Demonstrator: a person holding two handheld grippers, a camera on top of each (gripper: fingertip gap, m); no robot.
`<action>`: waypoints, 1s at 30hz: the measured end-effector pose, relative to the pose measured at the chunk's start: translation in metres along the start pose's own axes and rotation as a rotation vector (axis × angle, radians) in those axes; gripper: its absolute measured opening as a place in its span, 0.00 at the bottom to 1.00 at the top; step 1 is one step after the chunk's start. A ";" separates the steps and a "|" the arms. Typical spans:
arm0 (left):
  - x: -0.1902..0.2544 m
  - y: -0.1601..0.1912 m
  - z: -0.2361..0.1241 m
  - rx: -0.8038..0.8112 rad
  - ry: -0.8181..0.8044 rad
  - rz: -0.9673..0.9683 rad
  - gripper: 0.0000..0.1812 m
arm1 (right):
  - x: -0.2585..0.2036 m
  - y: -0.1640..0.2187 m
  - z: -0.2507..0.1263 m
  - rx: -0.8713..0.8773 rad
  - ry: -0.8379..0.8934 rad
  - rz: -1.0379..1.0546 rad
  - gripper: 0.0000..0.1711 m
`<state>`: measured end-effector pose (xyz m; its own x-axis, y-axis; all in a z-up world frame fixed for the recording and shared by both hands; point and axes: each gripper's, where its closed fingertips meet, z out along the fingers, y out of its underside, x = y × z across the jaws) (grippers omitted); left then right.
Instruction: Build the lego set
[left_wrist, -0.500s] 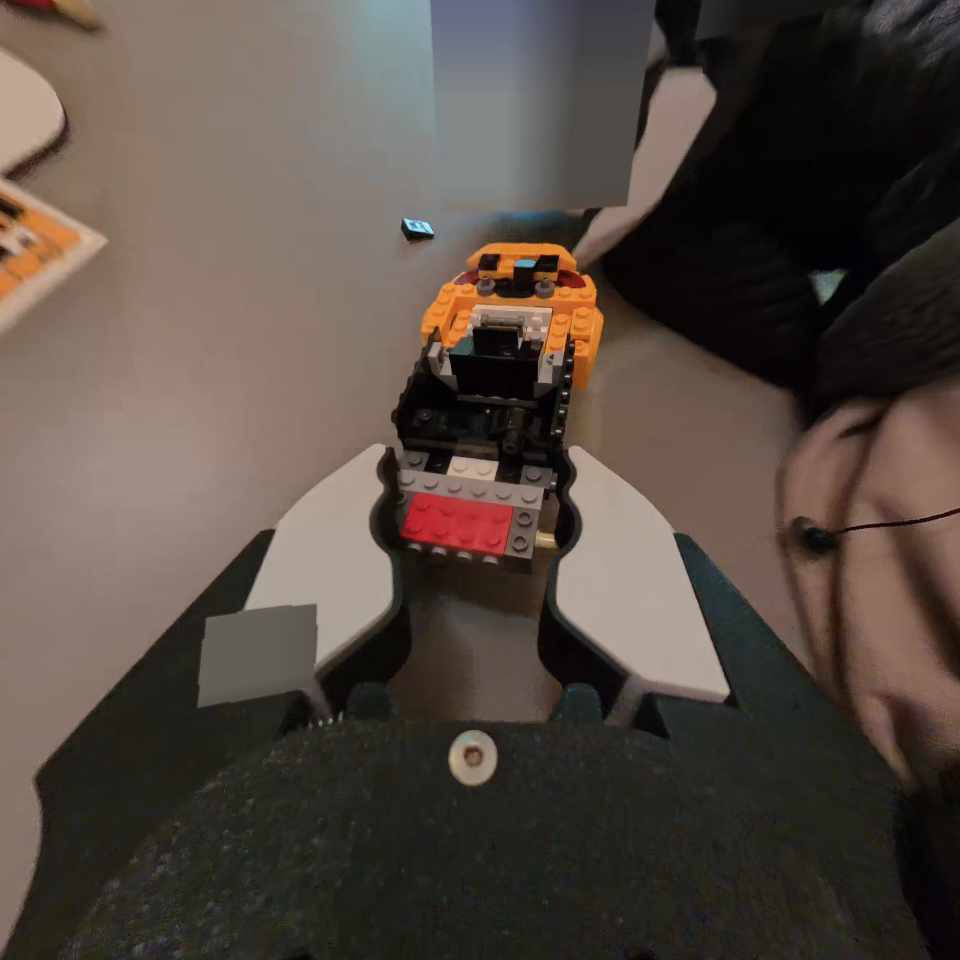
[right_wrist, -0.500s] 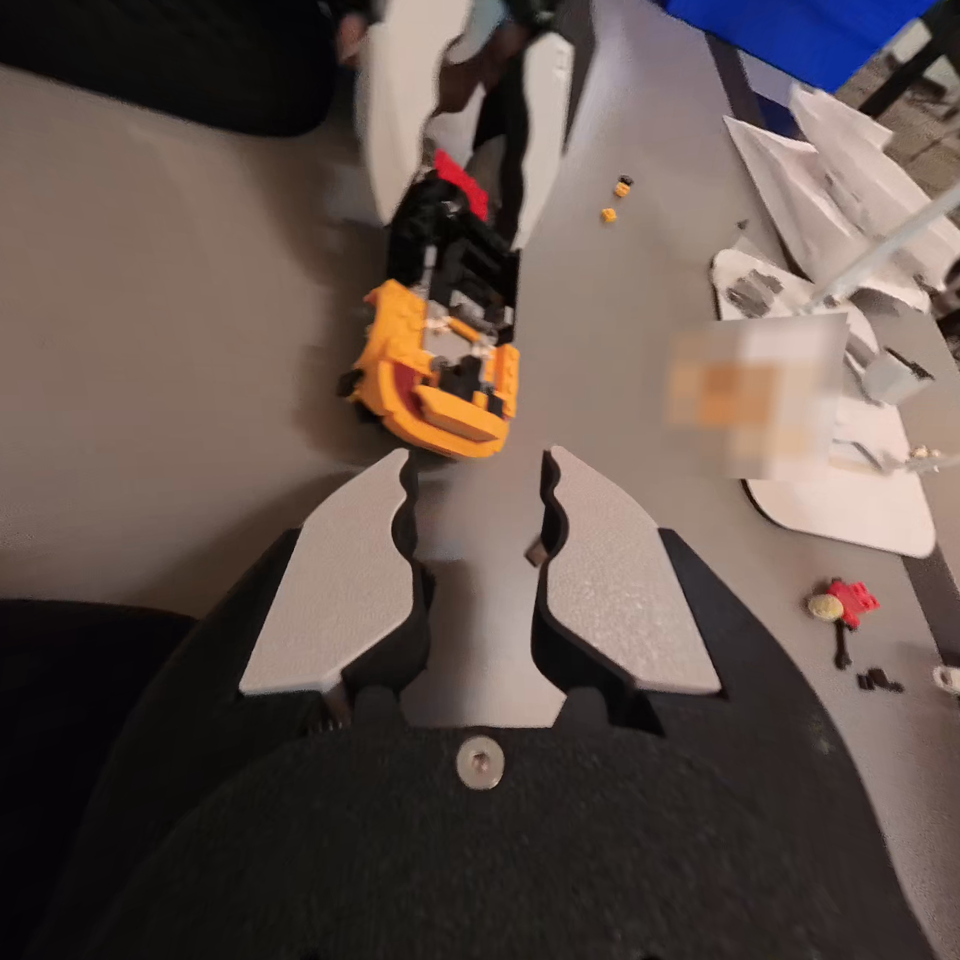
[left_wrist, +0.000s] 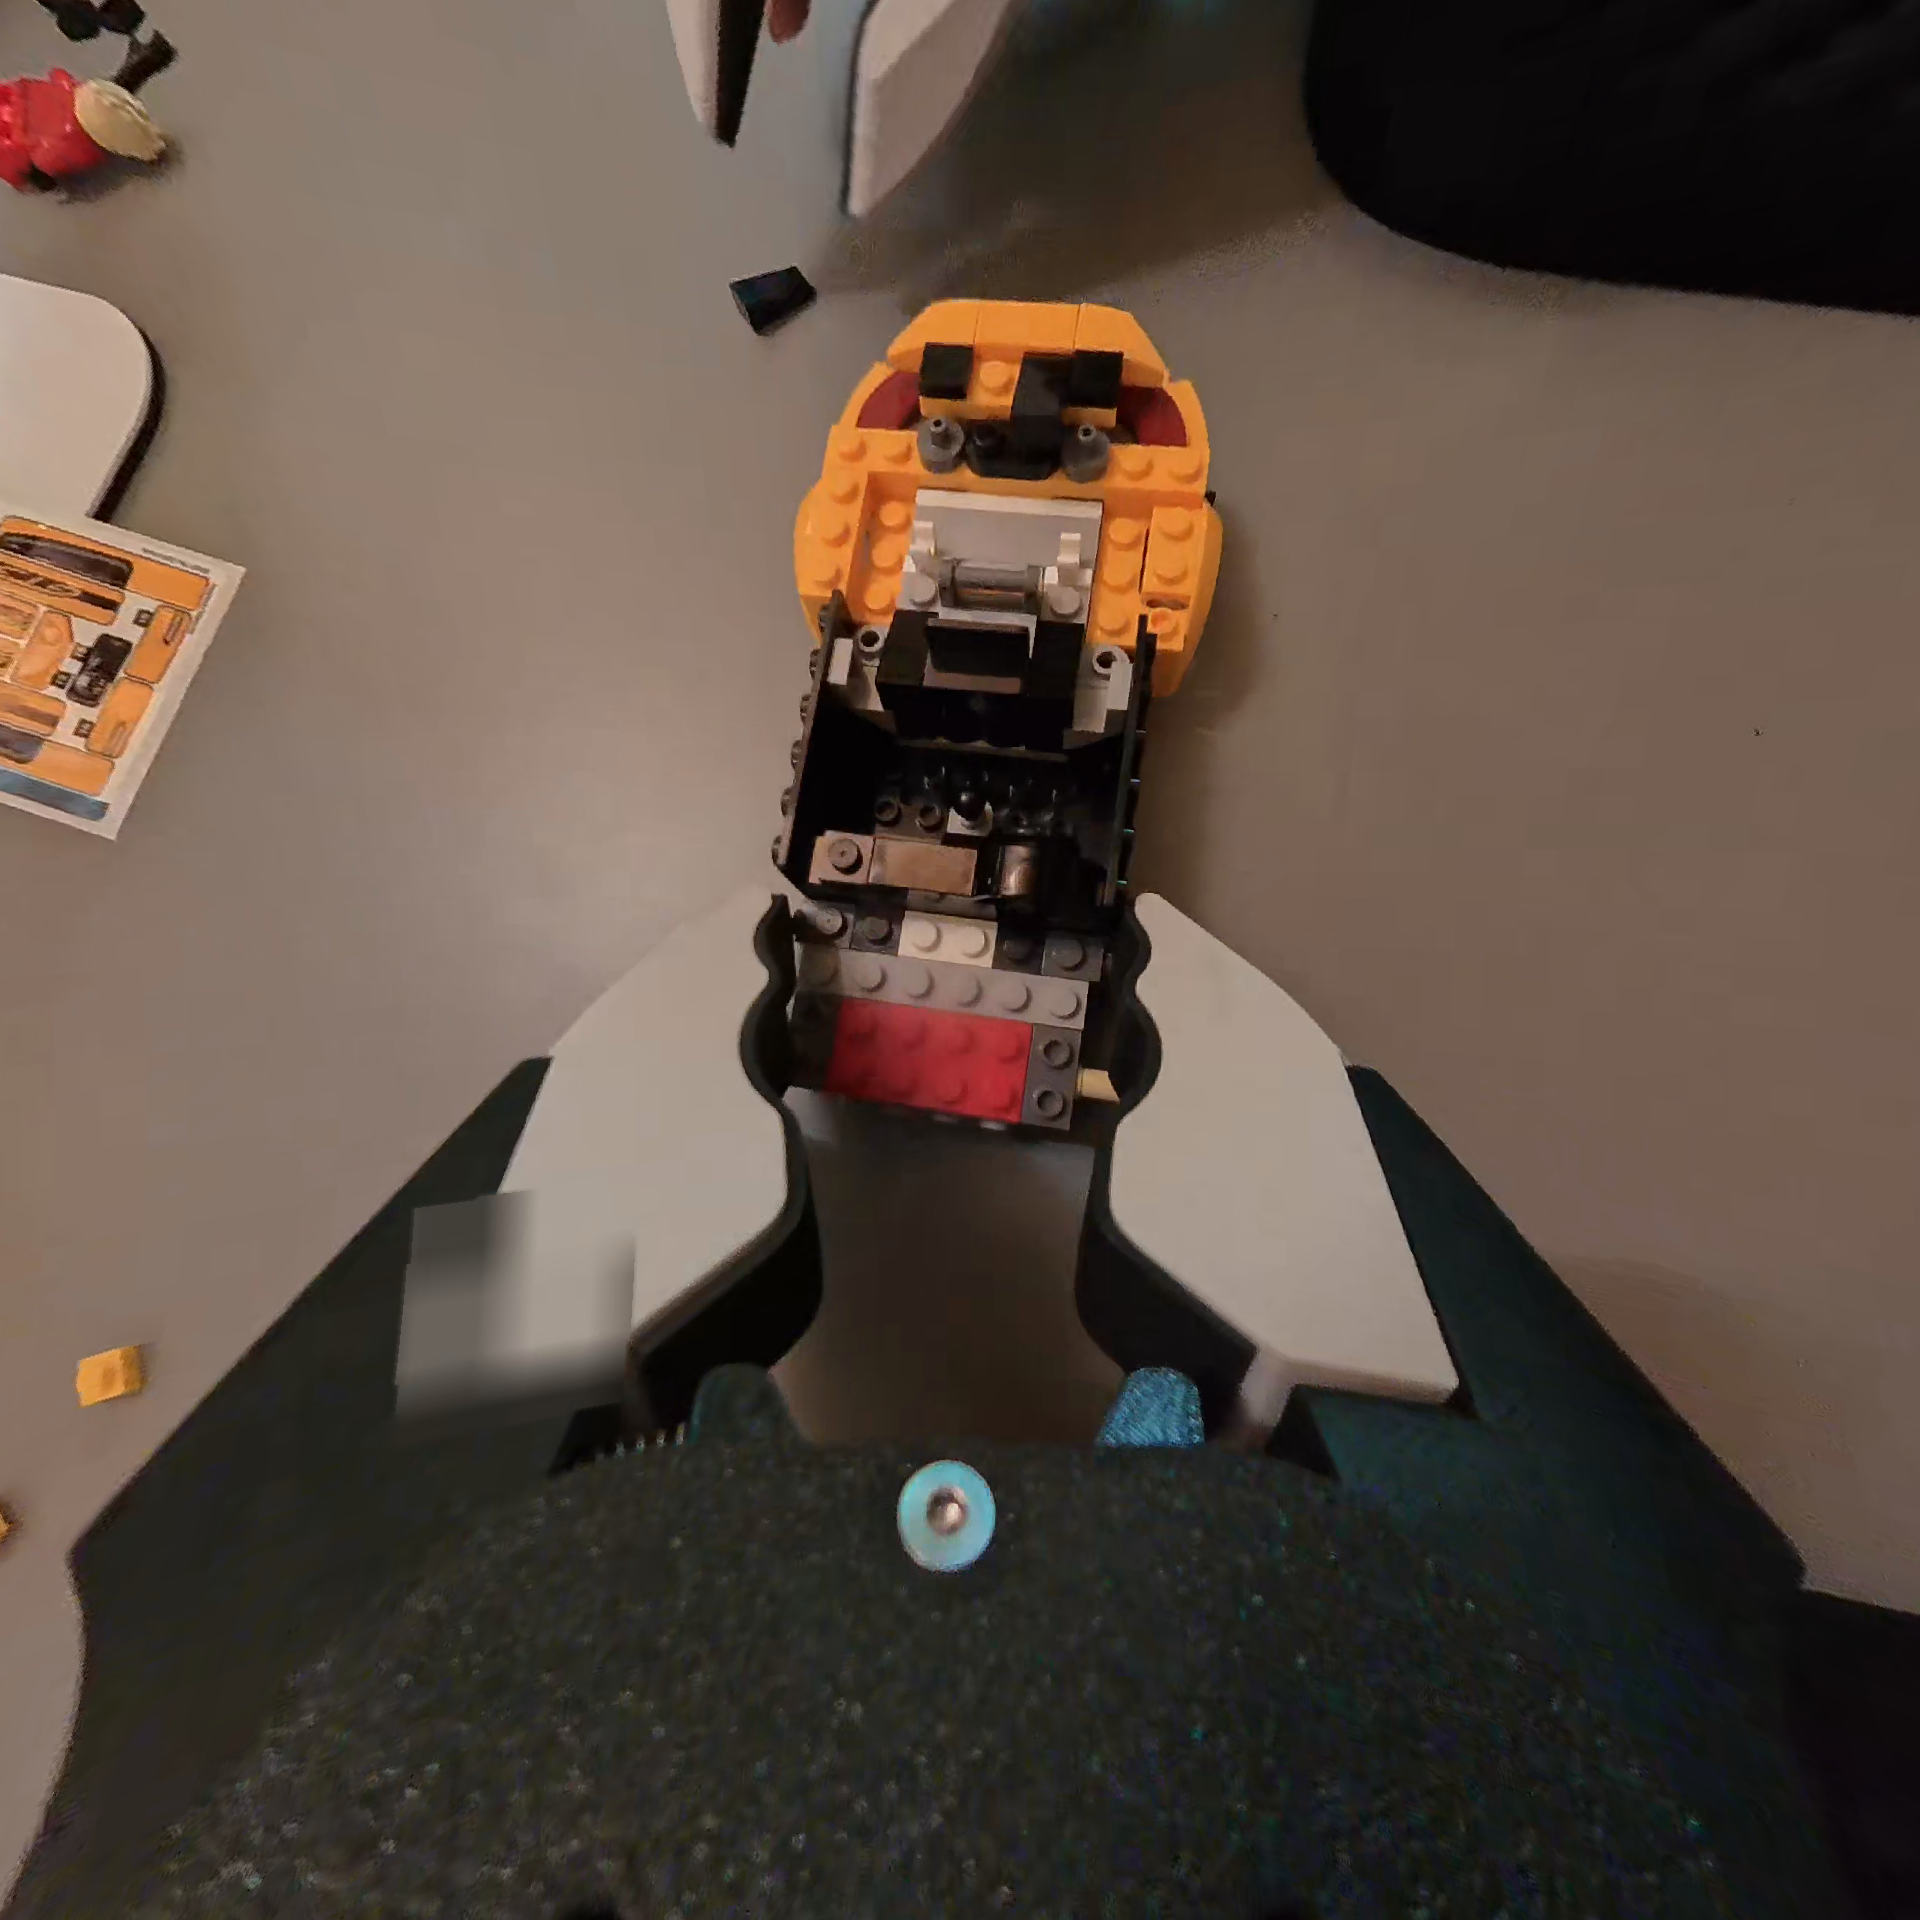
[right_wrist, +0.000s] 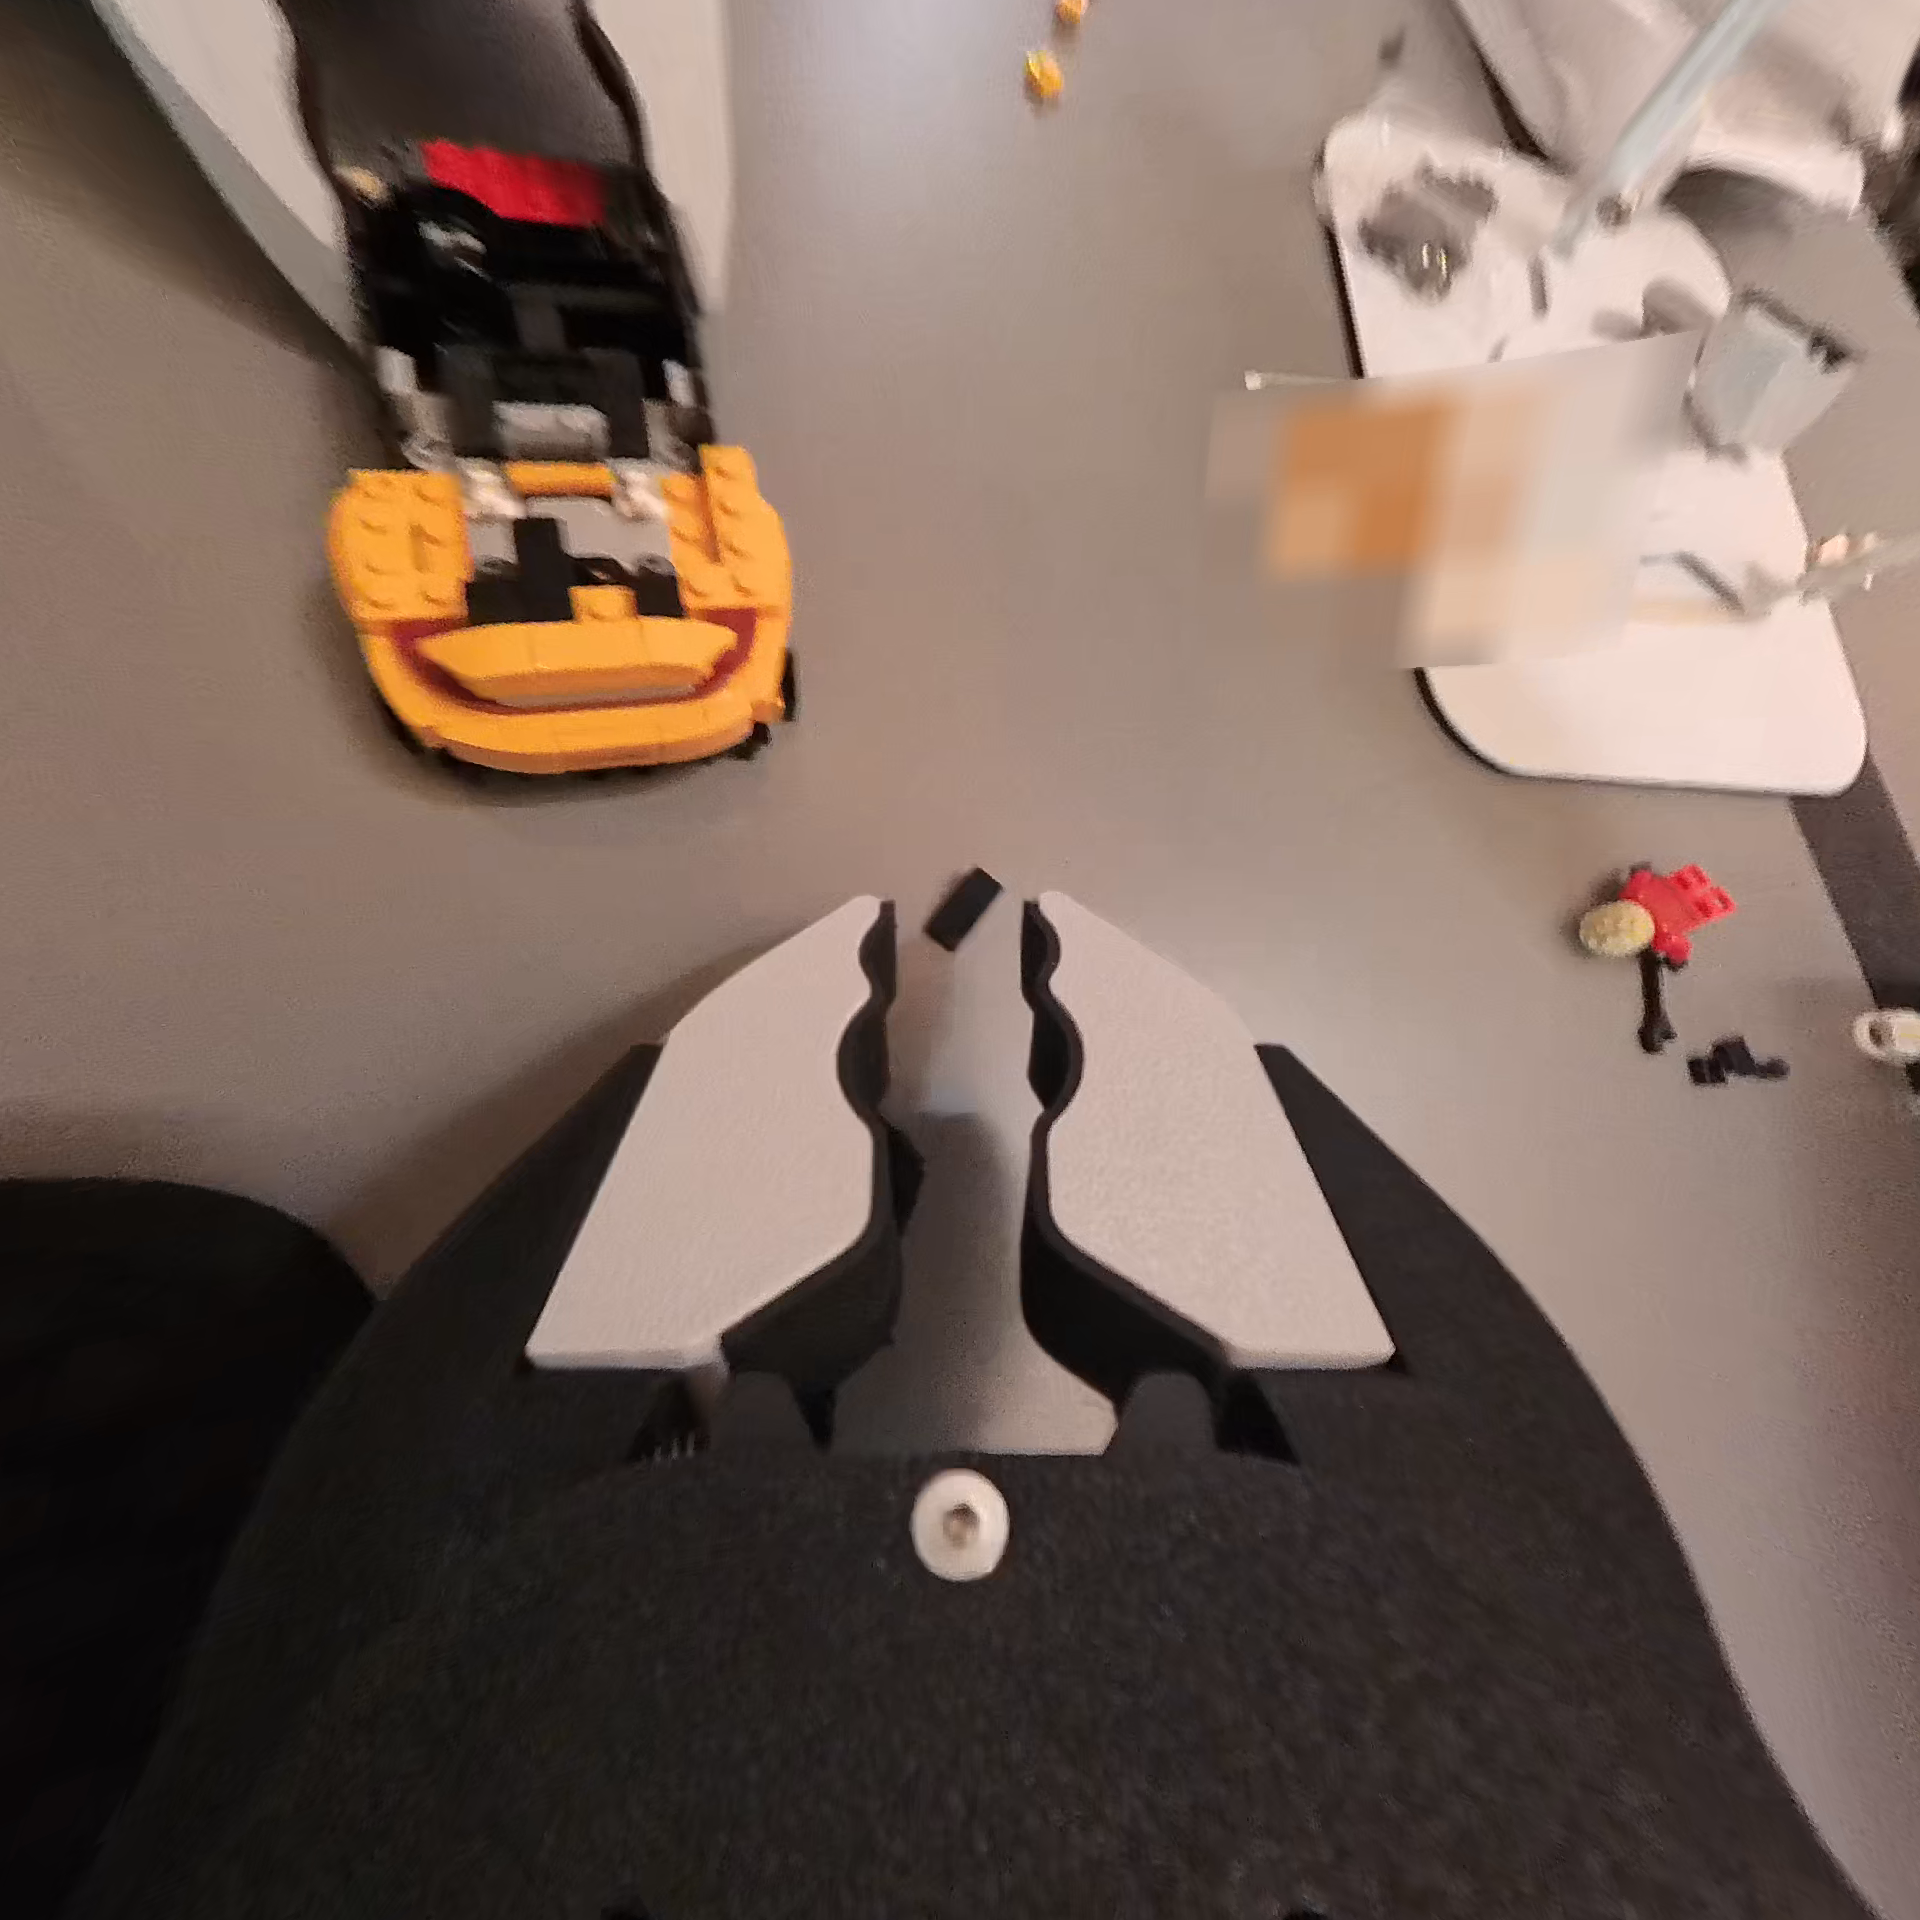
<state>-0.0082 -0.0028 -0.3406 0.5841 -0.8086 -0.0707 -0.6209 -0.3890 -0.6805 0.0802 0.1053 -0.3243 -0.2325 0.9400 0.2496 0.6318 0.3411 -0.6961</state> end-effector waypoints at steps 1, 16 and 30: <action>0.001 0.000 0.000 -0.003 0.006 -0.007 0.32 | 0.003 0.005 0.003 -0.050 0.007 0.025 0.12; 0.004 0.005 -0.006 -0.006 0.053 -0.074 0.30 | 0.002 0.011 0.020 -0.353 -0.170 0.288 0.05; 0.009 0.003 -0.005 -0.011 0.026 -0.109 0.30 | 0.005 -0.006 0.012 -0.416 -0.227 0.065 0.04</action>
<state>-0.0074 -0.0138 -0.3399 0.6347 -0.7724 0.0226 -0.5604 -0.4802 -0.6748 0.0659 0.1081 -0.3265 -0.3093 0.9505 0.0287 0.8821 0.2980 -0.3648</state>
